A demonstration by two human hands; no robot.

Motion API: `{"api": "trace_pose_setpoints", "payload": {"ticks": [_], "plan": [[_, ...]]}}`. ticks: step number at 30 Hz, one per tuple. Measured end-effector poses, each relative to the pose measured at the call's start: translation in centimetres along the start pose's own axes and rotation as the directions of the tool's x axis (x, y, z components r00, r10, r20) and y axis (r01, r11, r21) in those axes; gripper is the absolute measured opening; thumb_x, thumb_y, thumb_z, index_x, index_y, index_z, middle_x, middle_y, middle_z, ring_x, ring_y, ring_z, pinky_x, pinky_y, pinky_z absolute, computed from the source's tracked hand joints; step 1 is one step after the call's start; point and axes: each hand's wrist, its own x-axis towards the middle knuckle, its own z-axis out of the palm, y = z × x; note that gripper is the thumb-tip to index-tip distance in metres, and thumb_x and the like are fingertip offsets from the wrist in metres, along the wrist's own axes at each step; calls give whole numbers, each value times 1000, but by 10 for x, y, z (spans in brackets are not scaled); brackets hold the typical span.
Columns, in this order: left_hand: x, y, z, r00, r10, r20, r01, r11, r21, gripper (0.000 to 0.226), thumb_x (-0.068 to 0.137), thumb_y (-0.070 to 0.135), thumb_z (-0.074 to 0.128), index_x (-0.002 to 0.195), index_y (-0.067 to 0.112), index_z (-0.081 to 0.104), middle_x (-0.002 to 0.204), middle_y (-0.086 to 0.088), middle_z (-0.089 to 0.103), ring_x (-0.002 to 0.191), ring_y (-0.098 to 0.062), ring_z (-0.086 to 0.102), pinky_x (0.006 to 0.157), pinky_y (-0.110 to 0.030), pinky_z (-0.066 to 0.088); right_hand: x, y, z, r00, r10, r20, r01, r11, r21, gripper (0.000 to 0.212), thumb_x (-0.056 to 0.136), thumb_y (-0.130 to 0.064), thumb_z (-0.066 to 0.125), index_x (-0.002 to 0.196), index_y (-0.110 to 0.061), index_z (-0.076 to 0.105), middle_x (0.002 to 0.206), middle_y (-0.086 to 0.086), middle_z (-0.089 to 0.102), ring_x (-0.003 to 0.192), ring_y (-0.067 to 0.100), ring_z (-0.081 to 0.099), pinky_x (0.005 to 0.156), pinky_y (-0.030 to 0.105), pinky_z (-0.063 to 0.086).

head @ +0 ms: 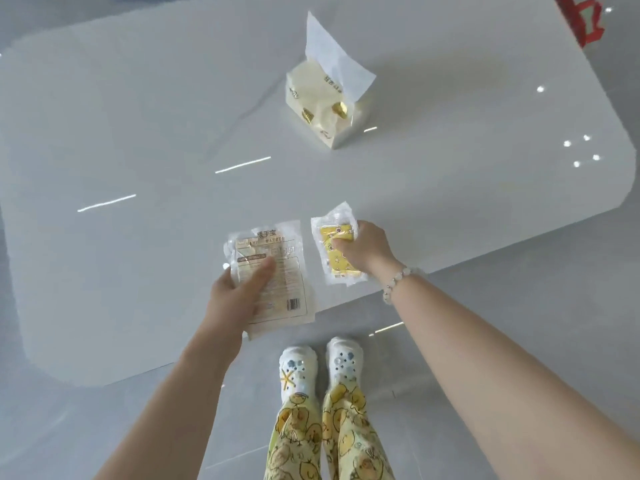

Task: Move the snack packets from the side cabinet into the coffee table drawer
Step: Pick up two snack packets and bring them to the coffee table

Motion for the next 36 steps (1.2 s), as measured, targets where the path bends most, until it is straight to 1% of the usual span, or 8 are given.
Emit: {"api": "trace_pose_setpoints", "payload": {"ticks": [6, 10, 15, 18, 21, 24, 26, 36], "plan": [[17, 1, 10, 999, 40, 10, -40, 999, -8, 13, 86, 26, 66, 94, 17, 67, 84, 0, 72, 72, -15, 71, 64, -28, 59, 24, 15, -1, 977, -108, -184, 97, 993, -70, 27, 85, -17, 60, 108, -6, 53, 97, 5, 62, 69, 12, 53, 64, 23, 35], [22, 6, 17, 998, 45, 41, -44, 999, -4, 12, 86, 27, 67, 93, 17, 66, 84, 1, 73, 73, -14, 71, 64, -28, 58, 35, 32, 3, 972, -110, -207, 52, 963, -264, 36, 84, -28, 63, 107, -2, 54, 116, 12, 52, 111, 27, 48, 80, 30, 39], [28, 17, 28, 998, 44, 50, -44, 999, 1, 23, 84, 30, 68, 101, 15, 65, 96, -4, 72, 86, -21, 70, 79, -35, 56, 42, 44, -2, 957, -155, -244, 58, 931, -362, 57, 79, -41, 69, 118, -2, 53, 124, 13, 48, 119, 29, 42, 91, 33, 38], [28, 23, 32, 997, 55, 59, -55, 998, -4, 26, 84, 31, 67, 104, 13, 64, 97, -4, 72, 88, -22, 70, 80, -36, 56, 22, 65, -11, 754, -112, -648, 100, 993, -56, 49, 81, -26, 69, 118, 2, 55, 120, 17, 53, 115, 32, 47, 95, 35, 35], [27, 27, 35, 996, 57, 71, -55, 998, -26, 28, 86, 30, 66, 107, 12, 65, 99, -5, 72, 89, -23, 70, 79, -35, 56, -14, 118, -4, 453, 379, -807, -92, 920, 381, 34, 87, -14, 53, 111, 10, 56, 116, 28, 54, 112, 39, 50, 94, 40, 36], [29, 26, 38, 996, 55, 74, -52, 998, -41, 25, 86, 29, 65, 105, 12, 65, 99, -5, 72, 88, -22, 70, 78, -35, 56, -34, 152, 27, 815, 333, -474, -372, 928, 12, 43, 88, -21, 49, 124, 3, 52, 136, 18, 44, 122, 33, 44, 93, 37, 41], [32, 25, 38, 996, 62, 71, -59, 997, -48, 18, 86, 29, 65, 98, 15, 66, 95, -3, 72, 83, -20, 70, 76, -33, 56, -30, 154, 45, 994, 27, -103, -69, 900, -430, 52, 91, -26, 52, 137, -6, 39, 147, 7, 34, 134, 23, 33, 101, 34, 39], [47, 17, 33, 994, 84, 67, -79, 994, -73, 11, 86, 28, 64, 92, 19, 66, 80, 5, 74, 70, -11, 72, 62, -25, 58, 22, 152, 58, 975, 74, 208, 129, 573, -809, 40, 96, -32, 39, 127, -9, 50, 131, 8, 51, 119, 22, 48, 97, 30, 35]]}}
